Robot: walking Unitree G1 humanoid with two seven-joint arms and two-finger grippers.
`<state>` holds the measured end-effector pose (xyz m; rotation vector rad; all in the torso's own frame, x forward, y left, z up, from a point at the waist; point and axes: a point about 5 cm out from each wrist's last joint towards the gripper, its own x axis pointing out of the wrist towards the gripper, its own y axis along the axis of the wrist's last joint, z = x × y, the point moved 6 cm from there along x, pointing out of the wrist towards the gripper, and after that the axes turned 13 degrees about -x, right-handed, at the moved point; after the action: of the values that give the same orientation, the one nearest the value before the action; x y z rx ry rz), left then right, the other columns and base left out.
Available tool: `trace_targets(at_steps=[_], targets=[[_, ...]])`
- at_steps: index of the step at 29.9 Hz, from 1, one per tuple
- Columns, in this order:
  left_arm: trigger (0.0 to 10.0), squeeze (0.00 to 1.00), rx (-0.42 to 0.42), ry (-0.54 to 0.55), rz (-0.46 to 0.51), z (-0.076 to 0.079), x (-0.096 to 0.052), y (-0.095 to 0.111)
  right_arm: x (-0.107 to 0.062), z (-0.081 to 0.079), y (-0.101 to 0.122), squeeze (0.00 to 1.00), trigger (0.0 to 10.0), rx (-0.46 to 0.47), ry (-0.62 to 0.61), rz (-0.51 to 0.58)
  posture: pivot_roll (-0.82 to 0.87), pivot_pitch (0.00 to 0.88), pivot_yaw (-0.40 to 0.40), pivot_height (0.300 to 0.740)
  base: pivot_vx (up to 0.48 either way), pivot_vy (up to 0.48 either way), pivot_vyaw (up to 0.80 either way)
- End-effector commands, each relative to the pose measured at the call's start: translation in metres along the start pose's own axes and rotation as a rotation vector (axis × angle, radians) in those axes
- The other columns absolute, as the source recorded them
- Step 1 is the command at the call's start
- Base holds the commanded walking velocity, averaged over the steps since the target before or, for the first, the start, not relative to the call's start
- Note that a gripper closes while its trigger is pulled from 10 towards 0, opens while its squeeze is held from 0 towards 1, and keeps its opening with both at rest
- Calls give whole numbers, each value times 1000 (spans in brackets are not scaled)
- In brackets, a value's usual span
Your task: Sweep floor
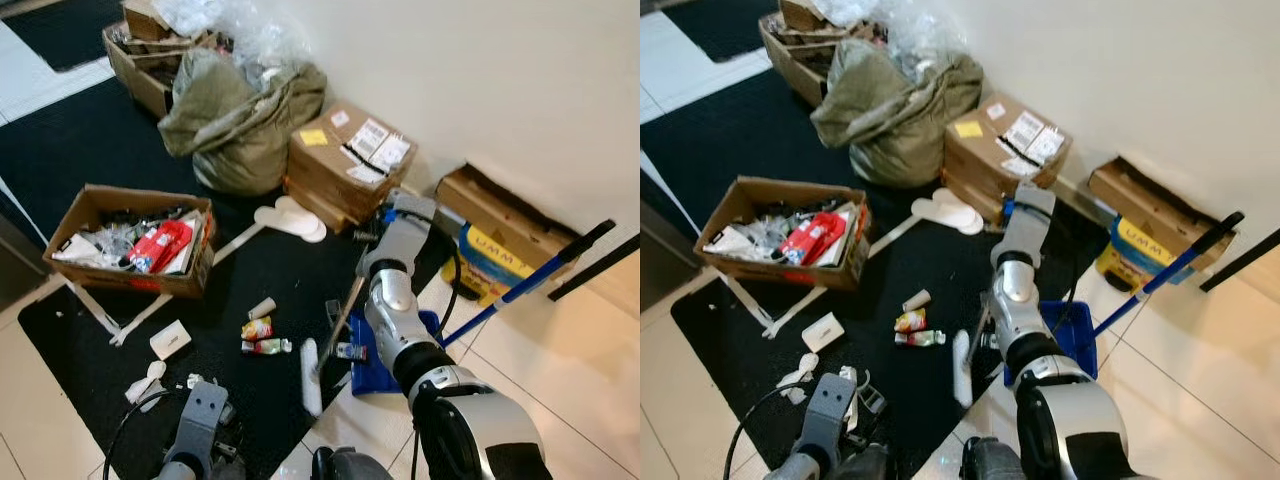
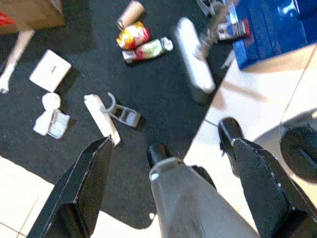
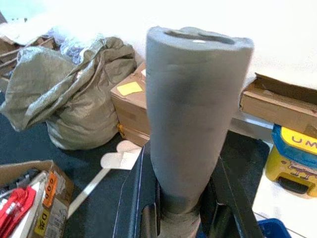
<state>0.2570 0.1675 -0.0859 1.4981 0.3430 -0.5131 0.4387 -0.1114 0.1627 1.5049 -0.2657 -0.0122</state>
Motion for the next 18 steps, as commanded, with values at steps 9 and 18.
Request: trace_targets(at_steps=[9,18], targets=[[10000,0,8,-13,-32,1,-11,-18,5,8,21,0,10000,-107,-54,103,53,375,-38,740,0,0,0],[10000,0,11,-23,-34,2,-14,-21,4,32,-1,0,10000,-325,-129,32,53,382,-19,740,0,0,0]])
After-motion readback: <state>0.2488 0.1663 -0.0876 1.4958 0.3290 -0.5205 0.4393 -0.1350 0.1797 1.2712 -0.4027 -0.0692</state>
